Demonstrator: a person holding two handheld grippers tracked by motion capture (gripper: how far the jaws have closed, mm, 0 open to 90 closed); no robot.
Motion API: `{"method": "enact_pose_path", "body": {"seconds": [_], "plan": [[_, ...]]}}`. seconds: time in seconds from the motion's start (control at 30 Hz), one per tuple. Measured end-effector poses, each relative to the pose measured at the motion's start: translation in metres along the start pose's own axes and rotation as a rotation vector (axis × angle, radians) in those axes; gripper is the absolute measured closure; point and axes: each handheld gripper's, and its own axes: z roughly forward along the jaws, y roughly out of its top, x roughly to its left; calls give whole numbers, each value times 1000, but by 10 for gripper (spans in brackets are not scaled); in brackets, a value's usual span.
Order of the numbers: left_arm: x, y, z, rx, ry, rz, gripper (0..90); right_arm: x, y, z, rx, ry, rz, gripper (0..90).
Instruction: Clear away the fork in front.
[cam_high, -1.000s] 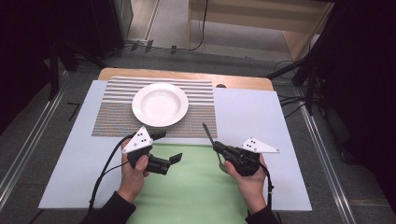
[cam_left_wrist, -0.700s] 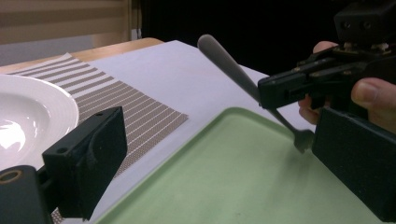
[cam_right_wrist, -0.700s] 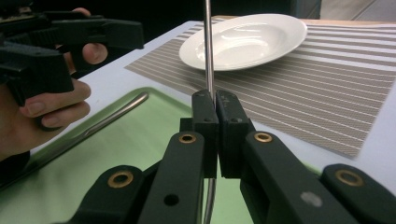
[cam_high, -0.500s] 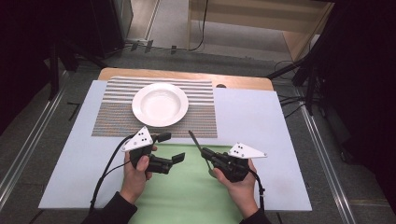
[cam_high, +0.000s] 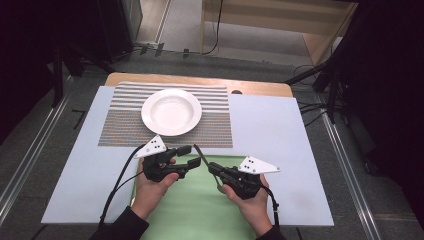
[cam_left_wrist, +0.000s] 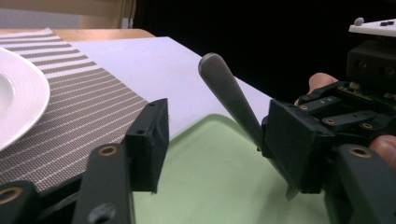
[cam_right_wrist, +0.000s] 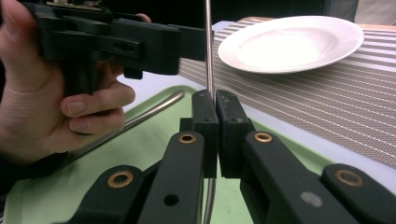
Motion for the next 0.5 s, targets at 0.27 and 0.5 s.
{"method": "enact_pose_path", "body": {"seconds": [0.27, 0.5], "plan": [[-3, 0, 6, 4, -35, -52, 545, 5, -2, 3, 6, 21, -3, 861], [-2, 0, 8, 18, -63, -93, 663, 7, -3, 6, 12, 30, -8, 860]]}}
